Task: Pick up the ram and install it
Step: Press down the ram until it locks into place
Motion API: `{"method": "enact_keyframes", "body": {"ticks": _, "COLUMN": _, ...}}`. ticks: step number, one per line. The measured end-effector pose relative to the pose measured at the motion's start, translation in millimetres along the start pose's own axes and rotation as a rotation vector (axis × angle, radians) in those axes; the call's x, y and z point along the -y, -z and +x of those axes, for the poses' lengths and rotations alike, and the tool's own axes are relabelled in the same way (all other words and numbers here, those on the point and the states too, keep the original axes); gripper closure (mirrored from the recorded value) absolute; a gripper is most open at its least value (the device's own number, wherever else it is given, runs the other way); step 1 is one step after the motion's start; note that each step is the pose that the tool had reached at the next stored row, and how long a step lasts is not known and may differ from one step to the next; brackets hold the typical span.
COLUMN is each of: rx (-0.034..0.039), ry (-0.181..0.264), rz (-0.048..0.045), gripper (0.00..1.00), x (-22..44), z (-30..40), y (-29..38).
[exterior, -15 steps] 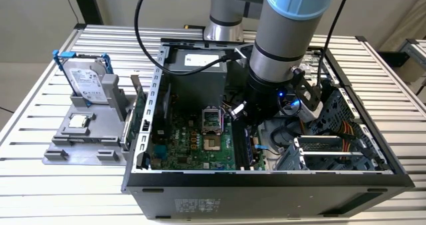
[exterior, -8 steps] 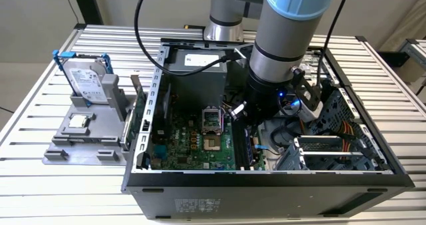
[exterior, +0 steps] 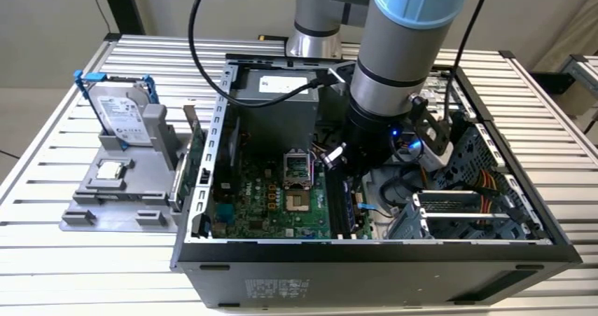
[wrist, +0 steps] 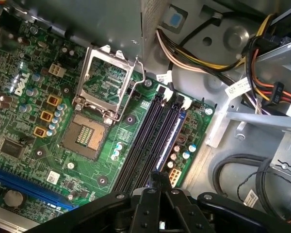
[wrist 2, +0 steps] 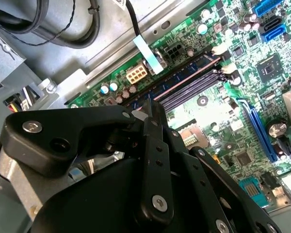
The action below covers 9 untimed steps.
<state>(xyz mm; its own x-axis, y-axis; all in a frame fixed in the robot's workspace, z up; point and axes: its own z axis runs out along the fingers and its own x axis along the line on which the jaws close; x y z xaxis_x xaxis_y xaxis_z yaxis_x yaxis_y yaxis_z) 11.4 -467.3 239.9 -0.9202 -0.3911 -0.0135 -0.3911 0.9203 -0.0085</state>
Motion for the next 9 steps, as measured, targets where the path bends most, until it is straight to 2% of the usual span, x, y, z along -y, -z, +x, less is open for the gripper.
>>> {"method": "enact_keyframes", "body": {"ticks": 9, "rx": 0.0003, "ry": 0.027, "rz": -0.0005, "gripper": 1.0, "x": 0.0, "z": 0.0, "y": 0.0}}
